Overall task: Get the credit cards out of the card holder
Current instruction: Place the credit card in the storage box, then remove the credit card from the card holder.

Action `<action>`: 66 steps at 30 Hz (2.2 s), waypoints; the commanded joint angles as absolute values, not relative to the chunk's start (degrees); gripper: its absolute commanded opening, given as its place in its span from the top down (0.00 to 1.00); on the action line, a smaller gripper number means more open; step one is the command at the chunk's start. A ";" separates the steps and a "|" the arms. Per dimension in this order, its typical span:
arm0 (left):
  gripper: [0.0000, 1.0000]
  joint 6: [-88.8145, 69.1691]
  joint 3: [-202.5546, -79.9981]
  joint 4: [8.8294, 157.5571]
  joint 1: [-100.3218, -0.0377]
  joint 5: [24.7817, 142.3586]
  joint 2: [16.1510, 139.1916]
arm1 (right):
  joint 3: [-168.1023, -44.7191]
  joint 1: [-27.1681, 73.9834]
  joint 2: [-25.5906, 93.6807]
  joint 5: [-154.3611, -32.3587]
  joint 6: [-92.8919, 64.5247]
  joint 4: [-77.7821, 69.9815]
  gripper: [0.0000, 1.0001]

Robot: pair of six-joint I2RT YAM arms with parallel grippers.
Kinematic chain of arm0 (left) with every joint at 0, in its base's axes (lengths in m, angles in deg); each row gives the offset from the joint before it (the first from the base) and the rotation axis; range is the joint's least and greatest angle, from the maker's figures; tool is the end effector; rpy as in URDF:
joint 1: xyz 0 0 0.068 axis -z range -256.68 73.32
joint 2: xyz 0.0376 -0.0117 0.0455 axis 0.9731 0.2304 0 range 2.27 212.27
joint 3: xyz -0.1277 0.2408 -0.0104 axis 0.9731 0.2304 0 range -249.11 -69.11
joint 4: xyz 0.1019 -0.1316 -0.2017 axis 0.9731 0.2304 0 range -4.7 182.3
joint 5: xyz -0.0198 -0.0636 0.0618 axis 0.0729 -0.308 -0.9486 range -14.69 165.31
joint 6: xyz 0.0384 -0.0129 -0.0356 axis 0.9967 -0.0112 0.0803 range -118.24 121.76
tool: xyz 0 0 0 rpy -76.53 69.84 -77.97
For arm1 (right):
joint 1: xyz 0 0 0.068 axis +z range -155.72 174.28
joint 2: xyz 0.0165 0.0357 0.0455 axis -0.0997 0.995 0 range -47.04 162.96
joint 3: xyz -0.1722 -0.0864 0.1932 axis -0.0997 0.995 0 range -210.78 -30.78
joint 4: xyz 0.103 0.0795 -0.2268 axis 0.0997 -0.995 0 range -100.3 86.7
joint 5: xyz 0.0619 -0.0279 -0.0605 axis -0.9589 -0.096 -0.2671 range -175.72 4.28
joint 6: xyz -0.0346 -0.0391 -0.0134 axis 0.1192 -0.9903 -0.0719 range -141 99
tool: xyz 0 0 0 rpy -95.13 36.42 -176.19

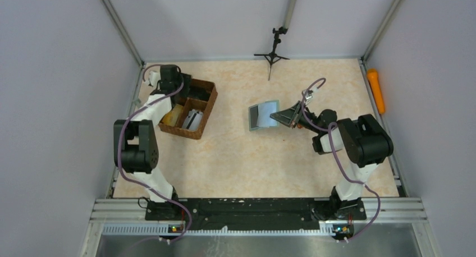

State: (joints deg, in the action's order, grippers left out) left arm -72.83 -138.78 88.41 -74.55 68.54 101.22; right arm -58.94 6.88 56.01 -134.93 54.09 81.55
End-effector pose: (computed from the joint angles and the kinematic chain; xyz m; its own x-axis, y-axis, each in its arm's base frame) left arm 0.3963 -0.0105 0.2481 -0.0819 -0.9549 -0.2852 -0.5328 0.2838 -0.7972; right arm 0.2841 0.0911 0.1667 -0.7975 0.4686 -0.3801 -0.3872 0.0856 0.9180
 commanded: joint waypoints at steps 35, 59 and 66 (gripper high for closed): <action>0.01 -65.78 -100.80 20.68 -64.37 125.68 87.45 | -68.15 15.42 44.81 -133.06 69.39 86.63 1.00; 1.00 -83.52 -109.64 -0.63 -63.23 131.80 99.68 | -76.26 16.13 39.21 -132.06 41.65 48.25 0.91; 1.00 -51.63 -115.76 49.55 -62.61 121.60 91.71 | -84.13 15.11 33.28 -116.66 13.34 7.70 0.41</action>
State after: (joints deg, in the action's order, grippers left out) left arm -72.35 -109.66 20.81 -63.25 128.67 97.53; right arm -78.76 15.51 37.74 -127.52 32.58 32.44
